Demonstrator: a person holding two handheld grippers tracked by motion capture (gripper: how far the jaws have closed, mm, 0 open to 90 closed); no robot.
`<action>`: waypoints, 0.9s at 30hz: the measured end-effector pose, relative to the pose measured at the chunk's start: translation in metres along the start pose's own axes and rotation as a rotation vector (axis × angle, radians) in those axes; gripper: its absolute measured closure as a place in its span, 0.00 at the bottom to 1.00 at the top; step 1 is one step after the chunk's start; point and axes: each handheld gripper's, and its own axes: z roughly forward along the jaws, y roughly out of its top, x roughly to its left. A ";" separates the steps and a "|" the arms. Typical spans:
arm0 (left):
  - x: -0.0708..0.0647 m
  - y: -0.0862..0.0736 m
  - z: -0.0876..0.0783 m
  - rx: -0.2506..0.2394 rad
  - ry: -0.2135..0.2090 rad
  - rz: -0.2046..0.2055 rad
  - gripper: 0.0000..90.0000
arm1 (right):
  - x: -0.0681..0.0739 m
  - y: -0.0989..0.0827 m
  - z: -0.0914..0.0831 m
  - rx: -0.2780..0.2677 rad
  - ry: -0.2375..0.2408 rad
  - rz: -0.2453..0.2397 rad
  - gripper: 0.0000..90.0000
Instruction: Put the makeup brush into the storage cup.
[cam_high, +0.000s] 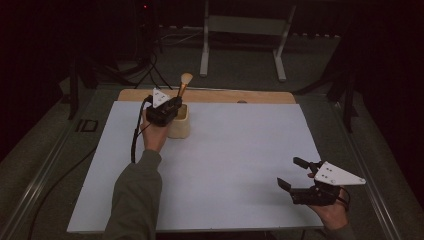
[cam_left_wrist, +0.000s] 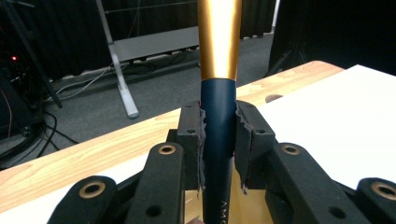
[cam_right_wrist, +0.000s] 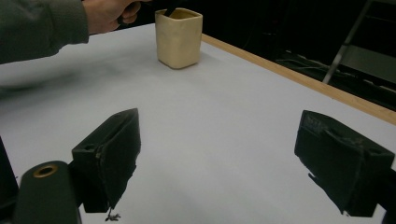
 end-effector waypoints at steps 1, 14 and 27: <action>0.000 0.000 -0.001 0.001 0.000 0.001 0.83 | 0.000 0.000 0.000 0.000 0.001 -0.001 0.16; 0.002 -0.003 -0.004 0.019 -0.010 0.012 0.83 | 0.001 0.001 0.002 0.000 0.001 -0.003 0.16; 0.002 -0.003 -0.003 0.032 0.017 -0.029 0.14 | 0.001 0.001 0.002 0.000 0.001 -0.003 0.16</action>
